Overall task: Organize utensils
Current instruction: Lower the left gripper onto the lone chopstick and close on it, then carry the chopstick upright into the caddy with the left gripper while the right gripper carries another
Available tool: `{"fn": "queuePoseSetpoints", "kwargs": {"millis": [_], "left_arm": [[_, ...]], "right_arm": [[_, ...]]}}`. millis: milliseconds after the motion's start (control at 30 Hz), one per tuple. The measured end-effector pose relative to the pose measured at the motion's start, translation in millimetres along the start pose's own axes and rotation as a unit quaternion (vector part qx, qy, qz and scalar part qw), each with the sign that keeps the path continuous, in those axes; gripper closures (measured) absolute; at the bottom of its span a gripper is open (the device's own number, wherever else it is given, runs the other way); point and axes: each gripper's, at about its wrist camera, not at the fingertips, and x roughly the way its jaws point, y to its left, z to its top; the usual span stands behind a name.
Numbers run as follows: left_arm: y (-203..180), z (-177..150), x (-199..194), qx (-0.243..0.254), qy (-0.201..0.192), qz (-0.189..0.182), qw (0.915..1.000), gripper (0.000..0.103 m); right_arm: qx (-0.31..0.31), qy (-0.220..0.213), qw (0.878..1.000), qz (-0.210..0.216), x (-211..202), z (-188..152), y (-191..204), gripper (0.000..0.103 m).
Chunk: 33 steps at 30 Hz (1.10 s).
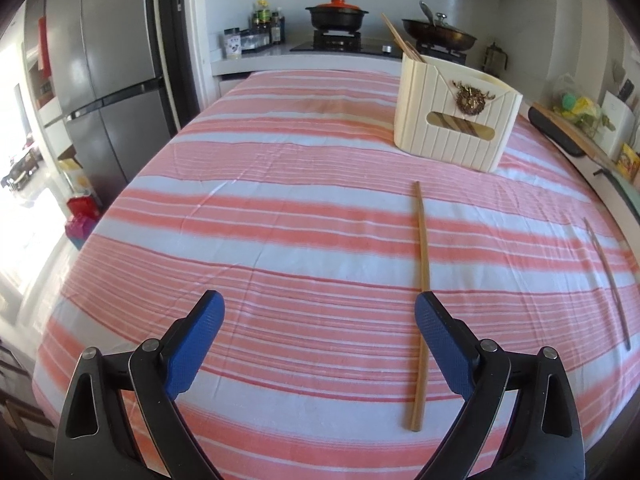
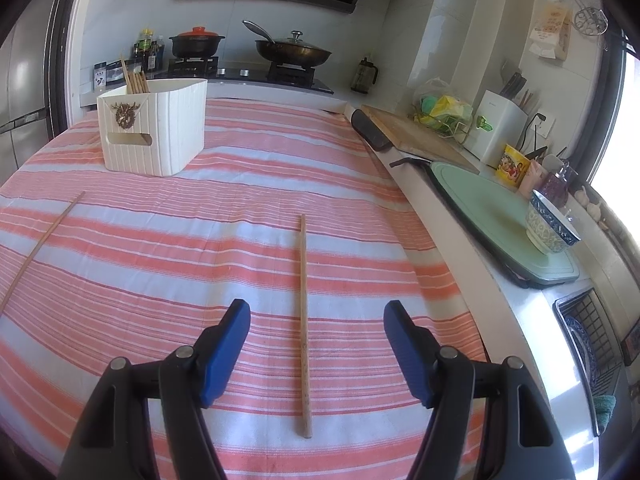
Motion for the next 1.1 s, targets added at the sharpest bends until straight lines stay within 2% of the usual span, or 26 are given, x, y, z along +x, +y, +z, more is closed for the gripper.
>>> {"fn": "queuePoseSetpoints", "kwargs": {"millis": [100, 200, 267, 333, 367, 433, 633, 667, 700, 733, 767, 800, 833, 867, 967, 1100], "left_arm": [[0, 2, 4, 0.012, 0.022, -0.023, 0.9994, 0.007], [4, 13, 11, 0.026, 0.056, -0.073, 0.9954, 0.006], [4, 26, 19, 0.032, 0.078, -0.102, 0.9912, 0.006], [-5, 37, 30, 0.050, 0.100, -0.129, 0.9854, 0.006], [-12, 43, 38, 0.065, 0.111, -0.133, 0.9829, 0.006], [-25, 53, 55, 0.096, 0.121, -0.122, 0.9805, 0.006], [-53, 78, 103, 0.136, 0.156, -0.101, 0.9731, 0.015], [-59, 79, 111, 0.146, 0.164, -0.093, 0.9713, 0.021], [-65, 78, 117, 0.158, 0.173, -0.084, 0.9686, 0.026], [-70, 80, 118, 0.164, 0.167, -0.082, 0.9688, 0.029], [-75, 81, 117, 0.171, 0.167, -0.083, 0.9676, 0.045], [-79, 81, 114, 0.174, 0.169, -0.095, 0.9655, 0.058], [-83, 80, 112, 0.179, 0.169, -0.099, 0.9643, 0.087], [-87, 79, 110, 0.186, 0.167, -0.096, 0.9635, 0.097], [-88, 75, 103, 0.184, 0.148, -0.099, 0.9668, 0.098], [-72, 85, 63, 0.139, 0.094, -0.133, 0.9768, 0.098]], "right_arm": [[0.002, 0.000, 1.000, 0.015, 1, 1, -4, 0.032], [0.018, 0.014, 0.999, 0.043, 11, 8, -25, 0.032], [0.038, 0.039, 0.996, 0.070, 24, 18, -42, 0.032], [0.039, 0.082, 0.989, 0.119, 44, 26, -47, 0.032], [0.038, 0.101, 0.983, 0.145, 54, 29, -46, 0.032], [0.030, 0.133, 0.976, 0.169, 75, 35, -38, 0.032], [0.010, 0.198, 0.966, 0.168, 131, 47, -15, 0.043], [0.005, 0.207, 0.964, 0.169, 139, 49, -11, 0.044], [-0.004, 0.198, 0.967, 0.161, 143, 53, -9, 0.046], [-0.011, 0.198, 0.968, 0.156, 147, 58, -5, 0.051], [-0.013, 0.199, 0.968, 0.154, 151, 63, -3, 0.064], [-0.011, 0.201, 0.968, 0.153, 153, 67, -1, 0.088], [-0.010, 0.205, 0.967, 0.154, 156, 71, 0, 0.096], [-0.007, 0.206, 0.965, 0.160, 158, 75, 2, 0.096], [0.002, 0.196, 0.966, 0.169, 156, 84, 0, 0.096], [0.038, 0.134, 0.969, 0.202, 119, 102, -13, 0.096]]}}
